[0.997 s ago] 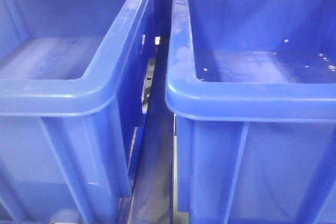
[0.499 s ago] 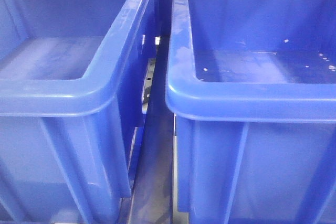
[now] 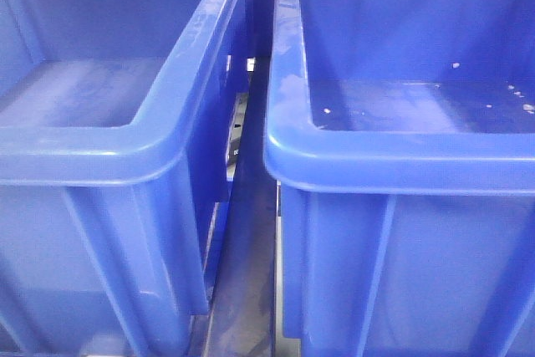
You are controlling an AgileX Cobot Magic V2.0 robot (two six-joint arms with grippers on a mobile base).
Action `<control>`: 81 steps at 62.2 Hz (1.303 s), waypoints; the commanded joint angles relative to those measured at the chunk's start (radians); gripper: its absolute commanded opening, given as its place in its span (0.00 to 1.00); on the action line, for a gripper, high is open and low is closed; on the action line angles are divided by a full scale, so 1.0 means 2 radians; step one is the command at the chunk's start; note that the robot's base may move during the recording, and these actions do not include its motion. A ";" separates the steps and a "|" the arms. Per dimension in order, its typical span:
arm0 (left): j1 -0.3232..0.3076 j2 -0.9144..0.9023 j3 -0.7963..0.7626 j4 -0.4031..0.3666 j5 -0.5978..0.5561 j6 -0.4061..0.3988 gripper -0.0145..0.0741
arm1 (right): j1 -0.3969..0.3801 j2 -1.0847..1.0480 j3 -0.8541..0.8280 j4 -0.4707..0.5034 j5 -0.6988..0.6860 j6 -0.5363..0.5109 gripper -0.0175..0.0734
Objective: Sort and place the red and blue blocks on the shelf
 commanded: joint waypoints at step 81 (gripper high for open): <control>0.001 0.007 -0.018 -0.004 -0.041 -0.002 0.30 | 0.003 -0.009 0.020 0.015 -0.073 0.014 0.25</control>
